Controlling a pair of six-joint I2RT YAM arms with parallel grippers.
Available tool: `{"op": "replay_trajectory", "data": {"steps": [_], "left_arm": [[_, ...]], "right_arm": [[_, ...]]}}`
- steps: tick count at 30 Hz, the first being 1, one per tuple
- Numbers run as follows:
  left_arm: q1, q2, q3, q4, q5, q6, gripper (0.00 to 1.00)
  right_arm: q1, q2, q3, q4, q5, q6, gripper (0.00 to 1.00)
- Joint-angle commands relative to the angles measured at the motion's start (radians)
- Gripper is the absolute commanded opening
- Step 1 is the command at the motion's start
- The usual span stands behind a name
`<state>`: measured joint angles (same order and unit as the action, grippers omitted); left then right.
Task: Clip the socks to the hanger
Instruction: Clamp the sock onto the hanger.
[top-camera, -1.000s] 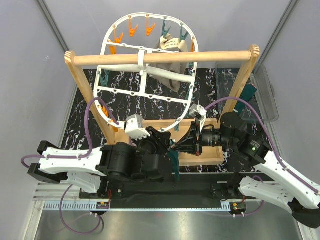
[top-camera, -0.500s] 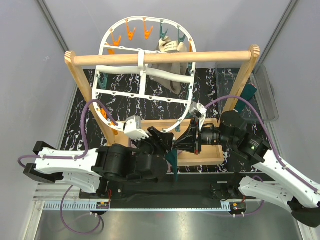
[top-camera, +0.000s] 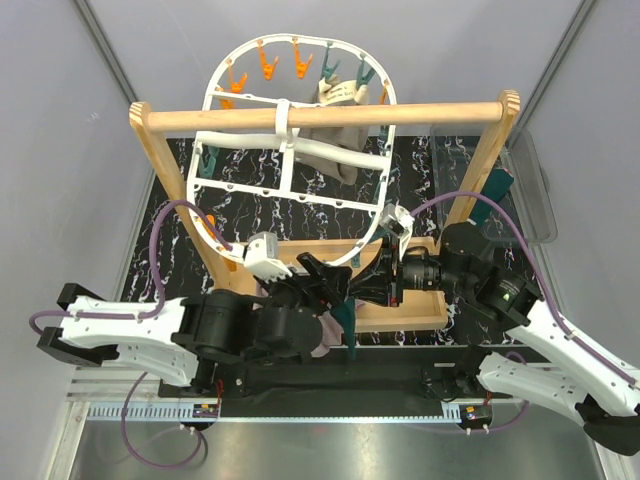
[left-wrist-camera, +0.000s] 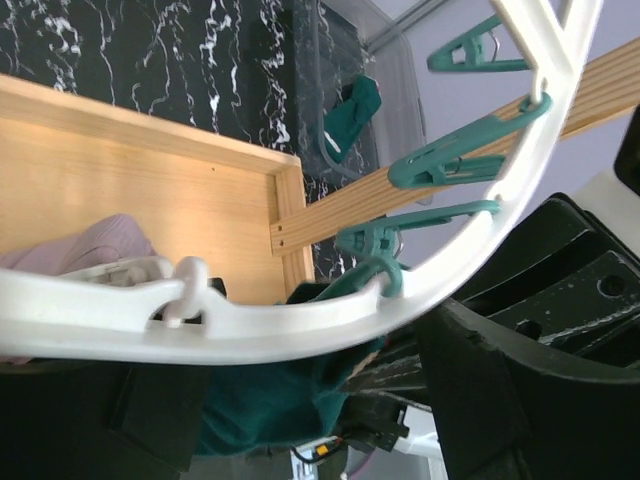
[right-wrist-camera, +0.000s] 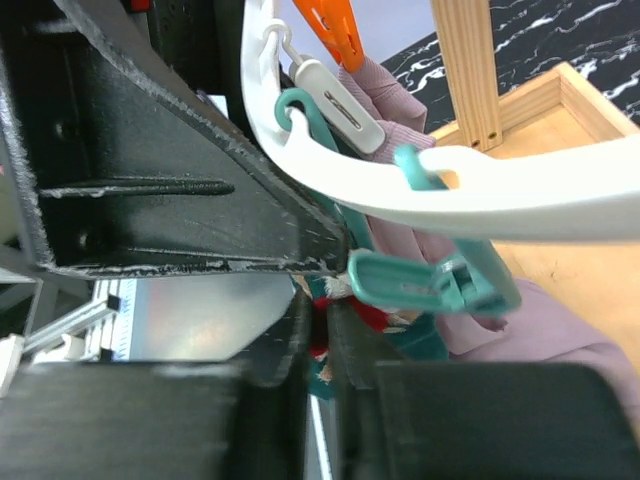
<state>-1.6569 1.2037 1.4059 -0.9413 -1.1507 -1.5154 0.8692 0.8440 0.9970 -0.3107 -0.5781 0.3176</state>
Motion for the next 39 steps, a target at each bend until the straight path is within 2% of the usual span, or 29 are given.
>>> {"op": "replay_trajectory", "data": {"steps": [1,5,9,13,15,27,31,33,35,39], "left_arm": [[0.000,-0.093,-0.073,0.146,0.038,0.128,0.80],[0.000,-0.183,-0.179,0.327,0.149,0.260,0.80],[0.000,-0.274,-0.269,0.433,0.232,0.377,0.79],[0.000,-0.360,-0.361,0.522,0.339,0.486,0.78],[0.000,-0.406,-0.384,0.552,0.379,0.530,0.77],[0.000,-0.538,-0.426,0.499,0.637,0.572,0.75],[0.000,-0.573,-0.459,0.583,0.785,0.596,0.73],[0.000,-0.579,-0.470,0.622,0.841,0.615,0.71],[0.000,-0.570,-0.470,0.676,0.934,0.630,0.68],[0.000,-0.532,-0.444,0.766,1.106,0.665,0.65]], "right_arm": [[0.005,-0.034,0.002,0.010,0.043,0.011,0.22],[0.005,-0.066,-0.023,-0.007,0.041,0.034,0.32],[0.005,-0.069,-0.028,-0.028,0.021,0.048,0.42],[0.005,-0.074,-0.020,-0.048,0.032,0.064,0.65],[0.005,-0.086,-0.017,-0.062,0.060,0.074,0.69],[0.005,-0.137,0.023,-0.123,0.161,0.107,0.75],[0.007,-0.155,0.057,-0.160,0.260,0.112,0.73],[0.005,-0.161,0.075,-0.192,0.363,0.130,0.68],[0.005,-0.169,0.106,-0.208,0.455,0.143,0.67],[0.005,-0.169,0.156,-0.177,0.521,0.163,0.67]]}}
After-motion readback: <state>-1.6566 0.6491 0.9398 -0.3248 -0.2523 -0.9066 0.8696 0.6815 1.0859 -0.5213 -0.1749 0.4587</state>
